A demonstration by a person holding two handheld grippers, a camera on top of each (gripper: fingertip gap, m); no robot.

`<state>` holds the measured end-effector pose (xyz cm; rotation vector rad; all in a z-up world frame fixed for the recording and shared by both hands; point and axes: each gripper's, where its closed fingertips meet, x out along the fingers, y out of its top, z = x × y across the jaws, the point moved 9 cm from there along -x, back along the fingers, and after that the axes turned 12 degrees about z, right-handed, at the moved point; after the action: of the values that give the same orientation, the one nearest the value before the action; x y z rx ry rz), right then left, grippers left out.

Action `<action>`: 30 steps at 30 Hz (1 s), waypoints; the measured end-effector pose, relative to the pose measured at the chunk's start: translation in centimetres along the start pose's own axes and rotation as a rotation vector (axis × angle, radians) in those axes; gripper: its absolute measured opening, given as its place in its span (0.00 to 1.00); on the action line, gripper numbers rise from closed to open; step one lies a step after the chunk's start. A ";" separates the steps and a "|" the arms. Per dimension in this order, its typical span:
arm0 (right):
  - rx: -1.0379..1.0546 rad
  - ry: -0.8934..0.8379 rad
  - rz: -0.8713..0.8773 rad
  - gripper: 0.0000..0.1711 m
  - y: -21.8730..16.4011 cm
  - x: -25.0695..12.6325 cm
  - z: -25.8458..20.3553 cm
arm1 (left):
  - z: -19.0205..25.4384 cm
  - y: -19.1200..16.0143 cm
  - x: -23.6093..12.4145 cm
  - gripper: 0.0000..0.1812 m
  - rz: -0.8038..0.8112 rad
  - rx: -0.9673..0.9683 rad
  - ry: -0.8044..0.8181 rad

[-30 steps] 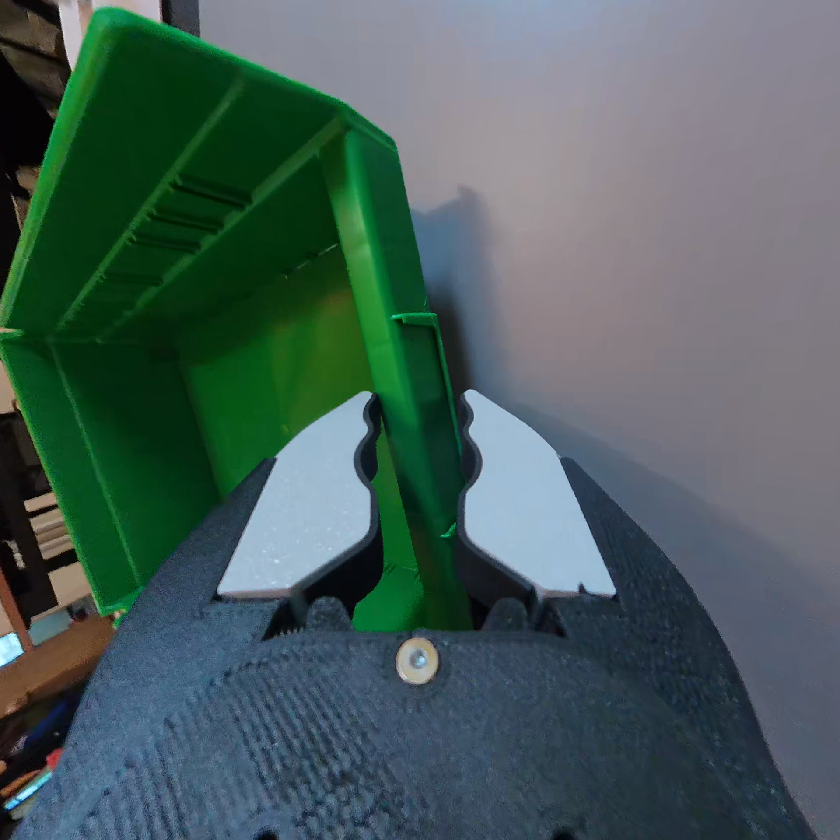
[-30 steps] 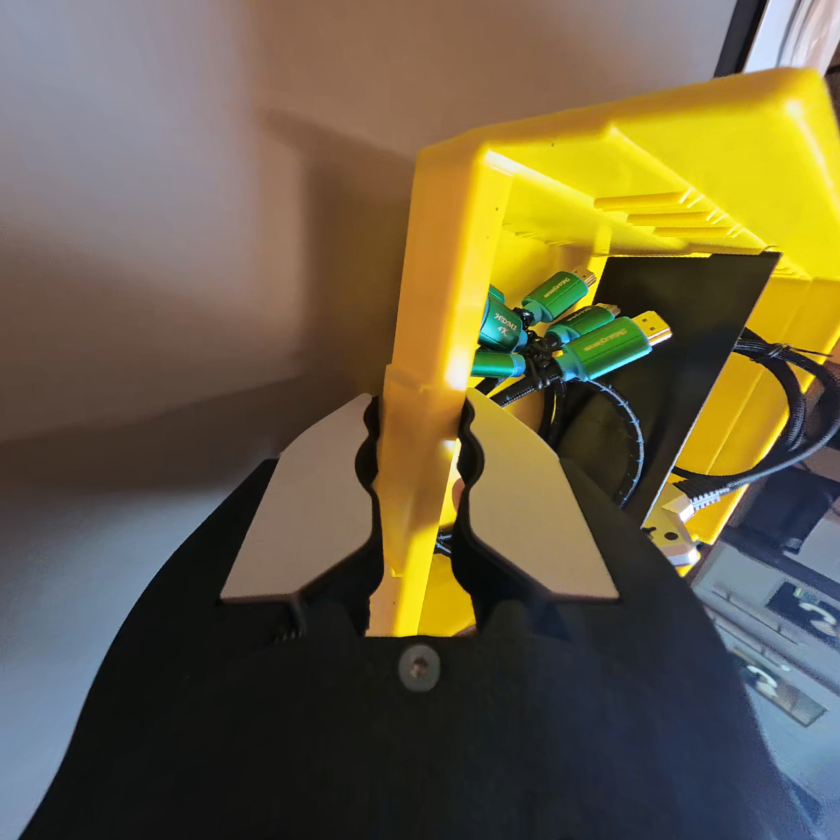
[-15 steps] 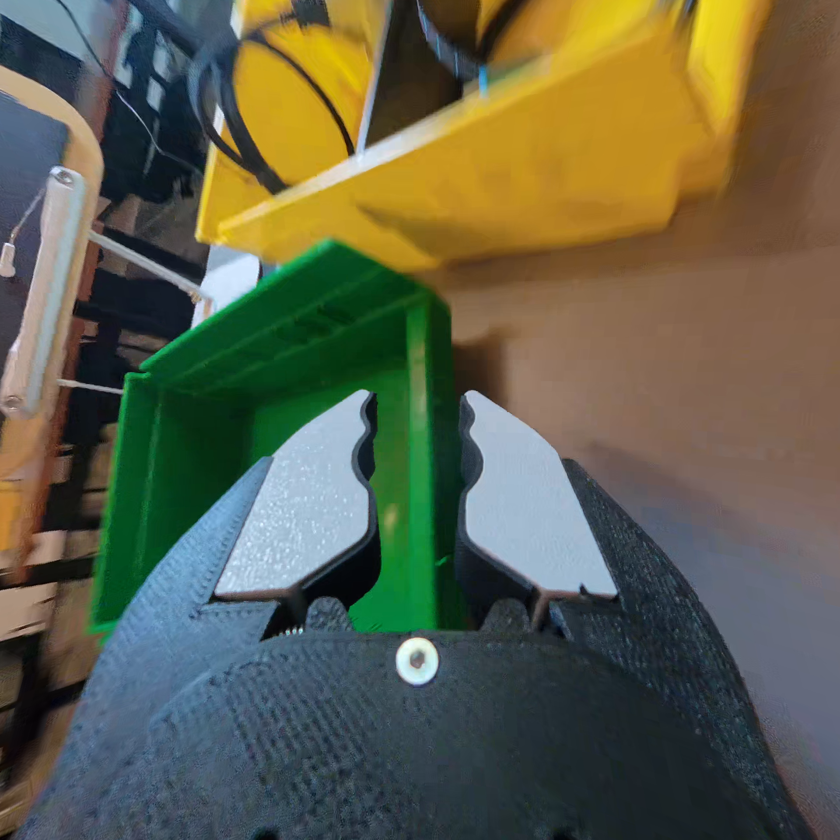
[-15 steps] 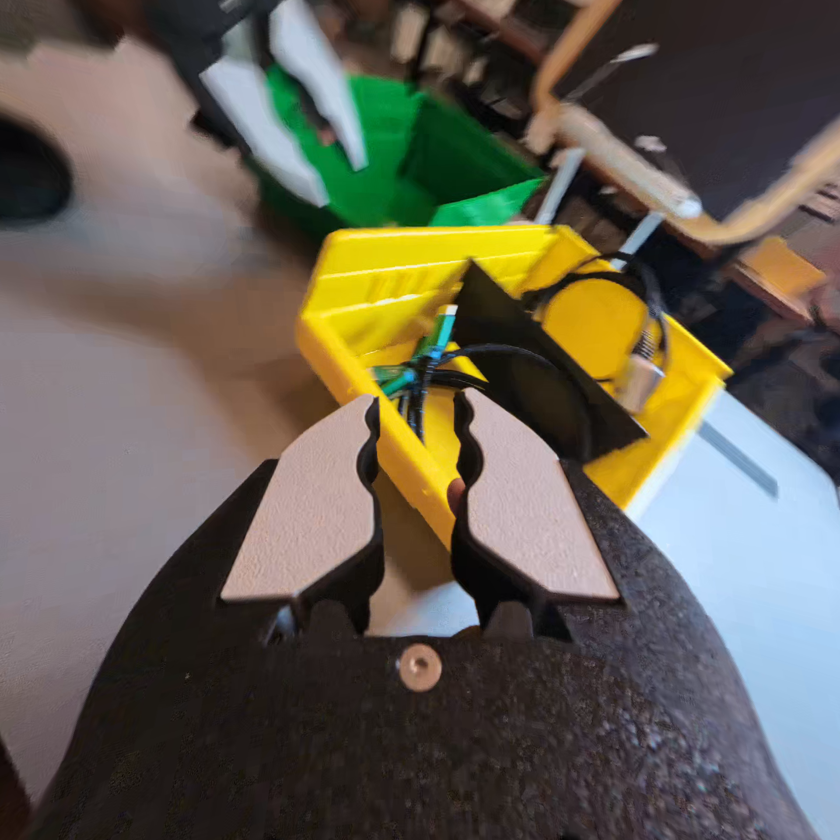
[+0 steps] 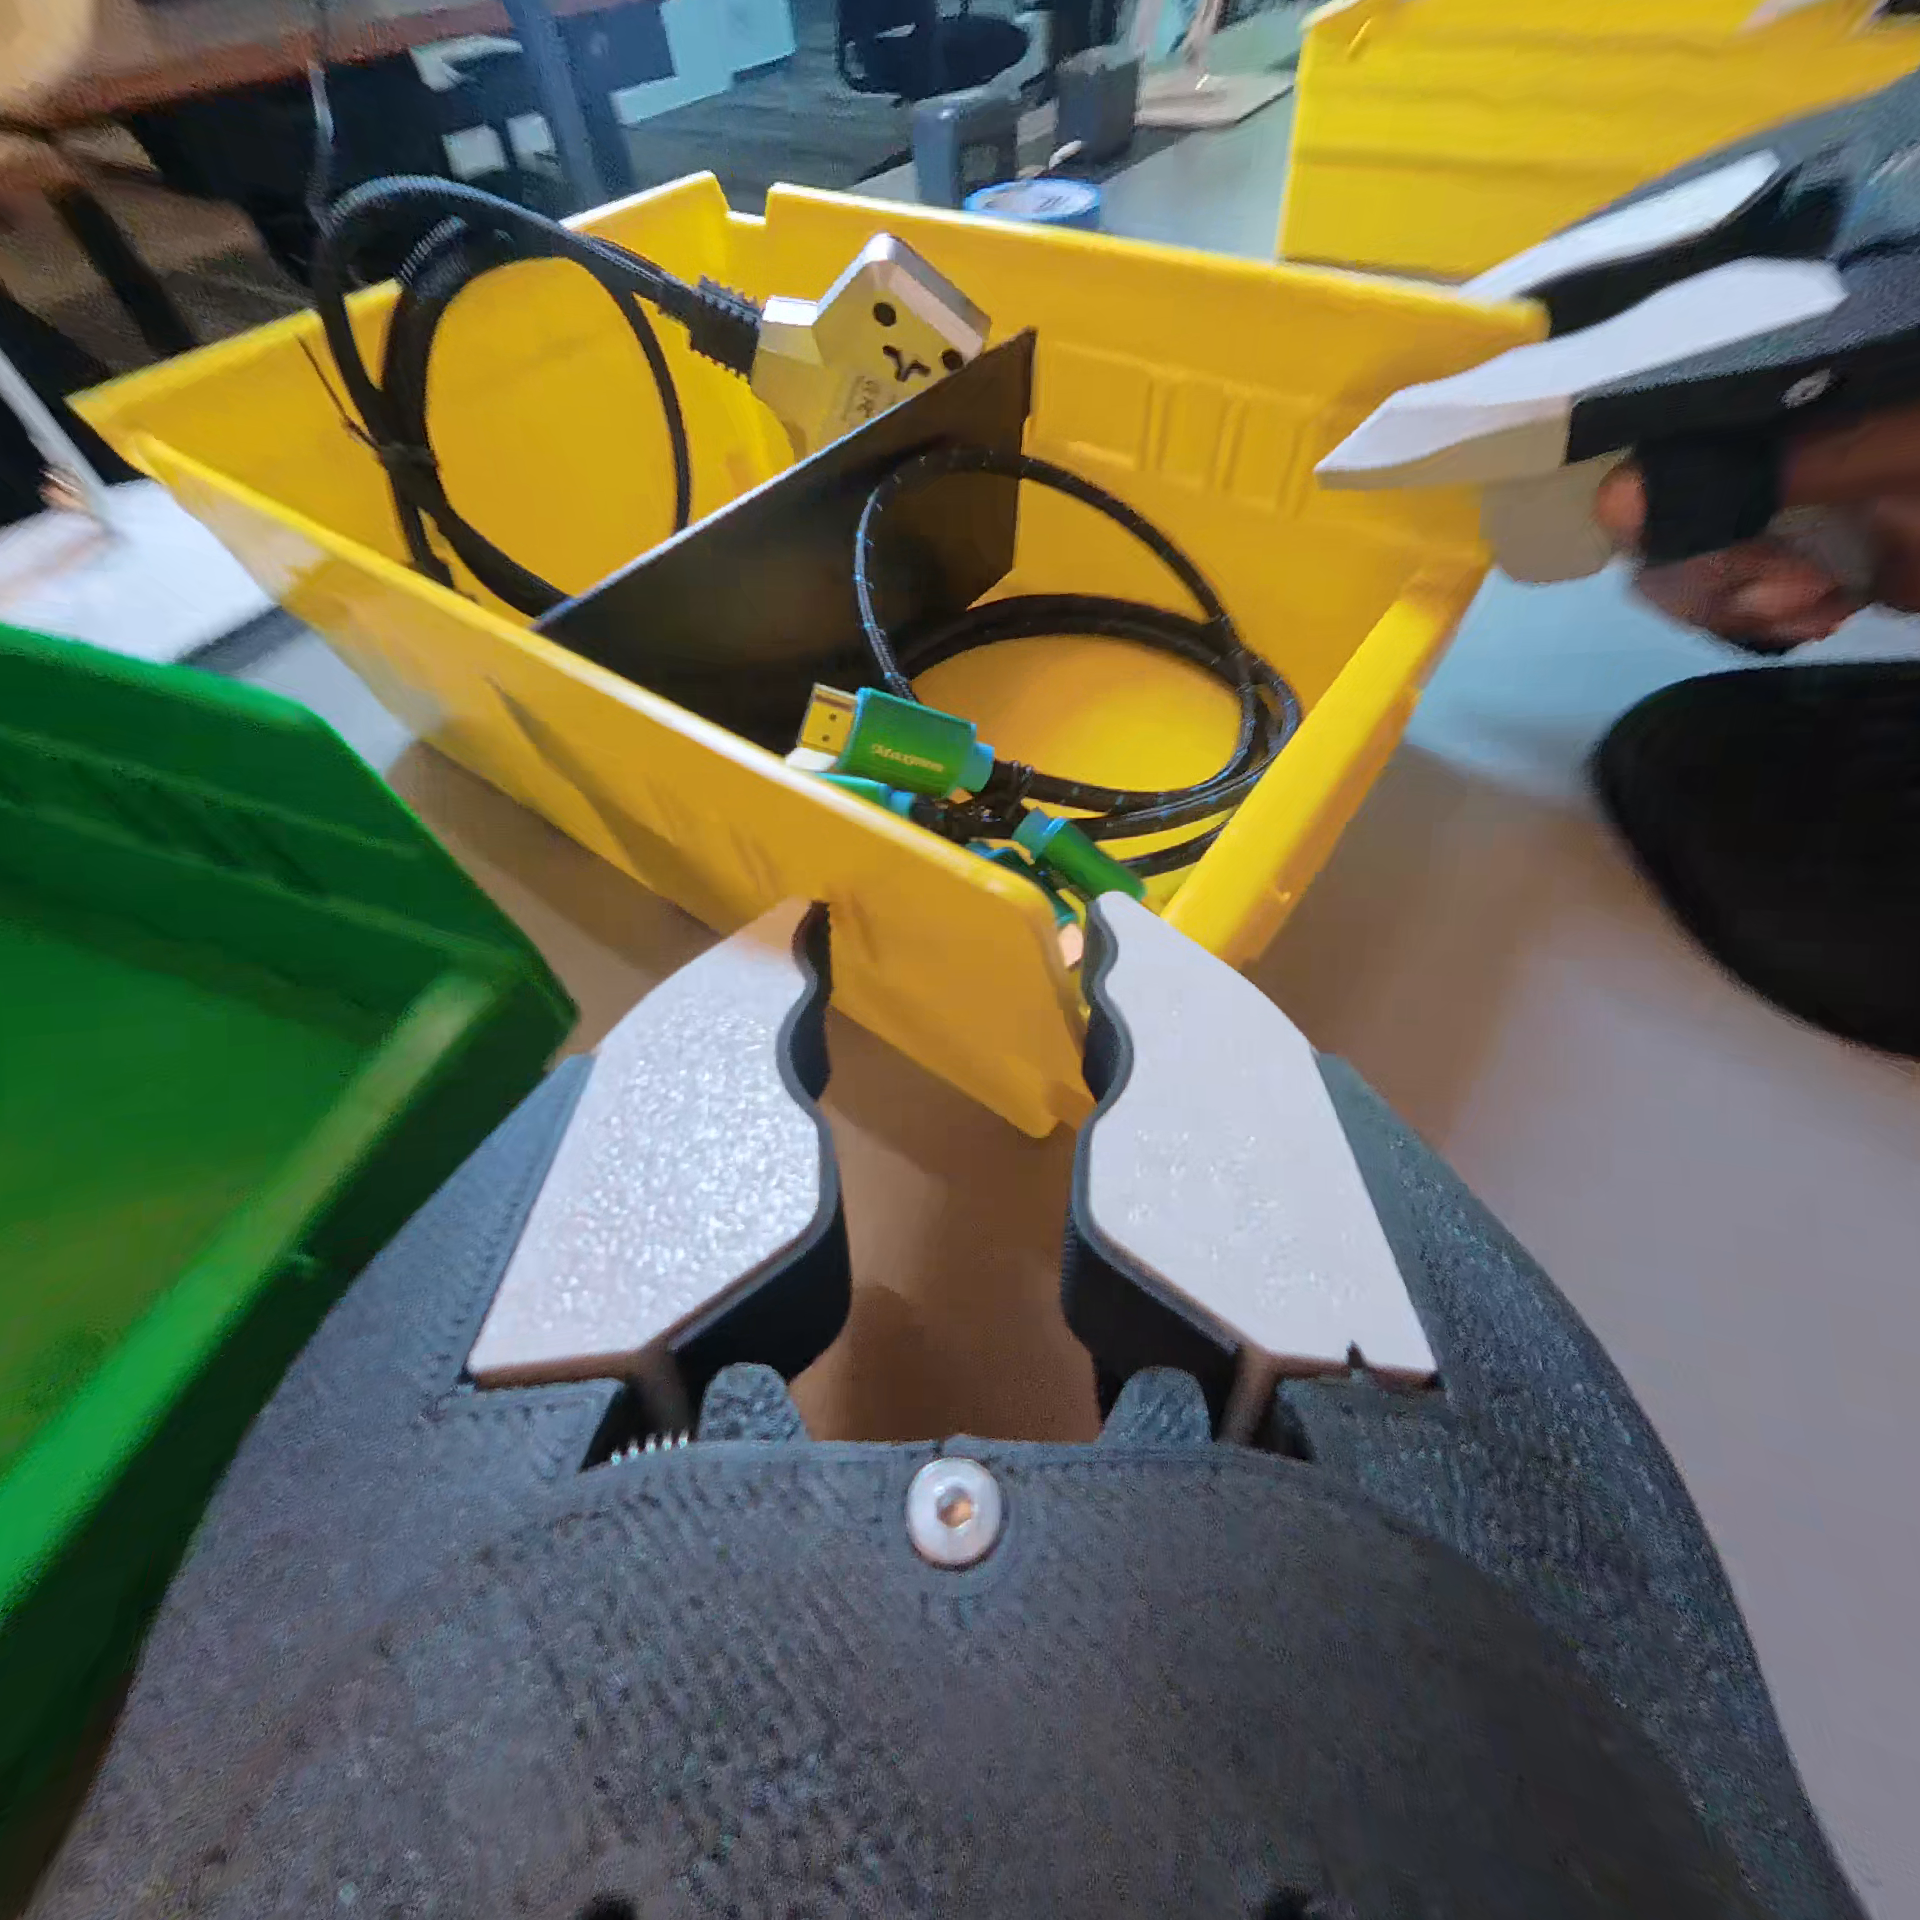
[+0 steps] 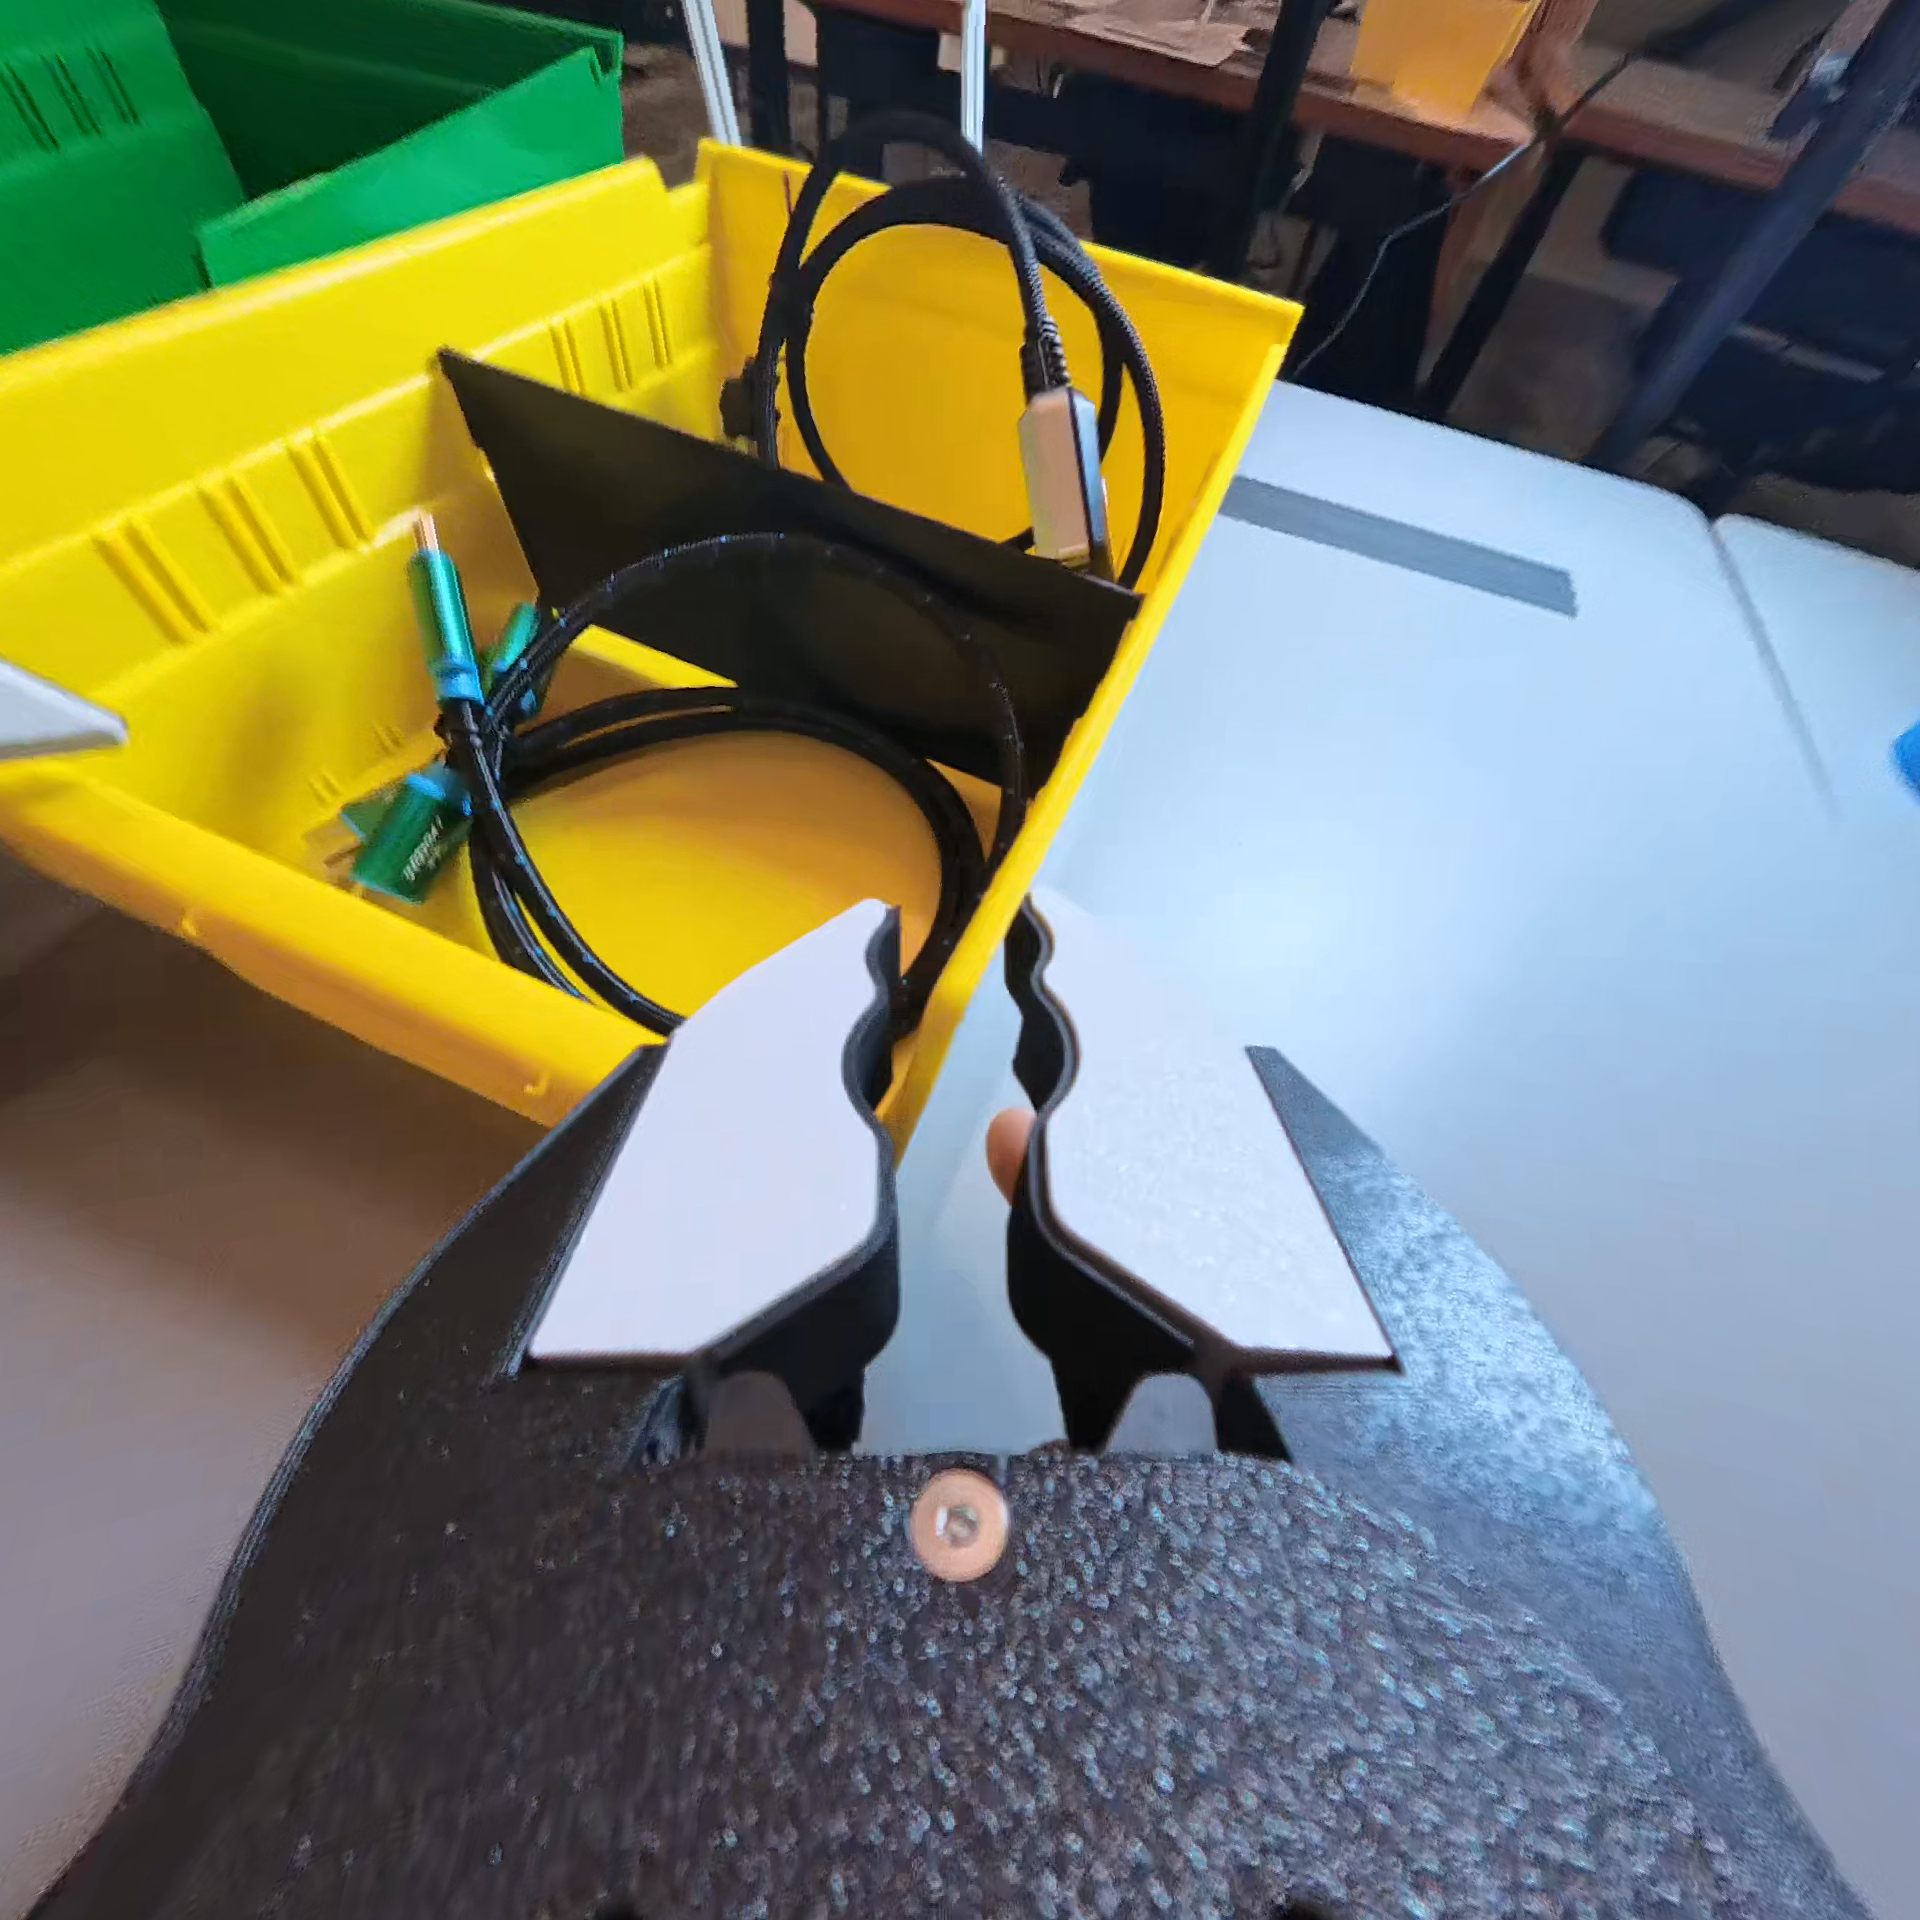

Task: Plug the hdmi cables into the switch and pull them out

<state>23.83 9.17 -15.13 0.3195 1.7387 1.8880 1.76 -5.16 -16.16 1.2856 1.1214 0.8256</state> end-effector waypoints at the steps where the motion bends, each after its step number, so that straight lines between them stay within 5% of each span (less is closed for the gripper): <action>1: -0.041 -0.002 -0.013 0.12 0.1 0.2 -0.1 | -0.1 0.1 0.3 0.23 -0.010 0.089 0.039; 8: -0.132 -0.058 0.015 0.12 0.6 -2.6 -1.5 | 0.9 1.0 -0.2 0.17 -0.007 0.232 0.041; 15: -0.264 -0.126 0.152 0.05 5.2 -6.4 -2.8 | 1.6 5.9 -3.3 0.15 0.124 0.230 0.043; 24: -0.338 0.000 0.406 0.06 14.6 -5.5 -7.2 | -1.2 12.6 -11.7 0.12 0.292 0.335 0.215; 30: -0.350 0.193 0.555 0.07 20.6 -0.3 -14.3 | -4.7 14.5 -21.2 0.11 0.310 0.392 0.440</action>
<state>11.89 -3.36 2.98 0.5386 1.4895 2.6516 -7.10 -21.64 2.07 1.6813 1.5069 1.2009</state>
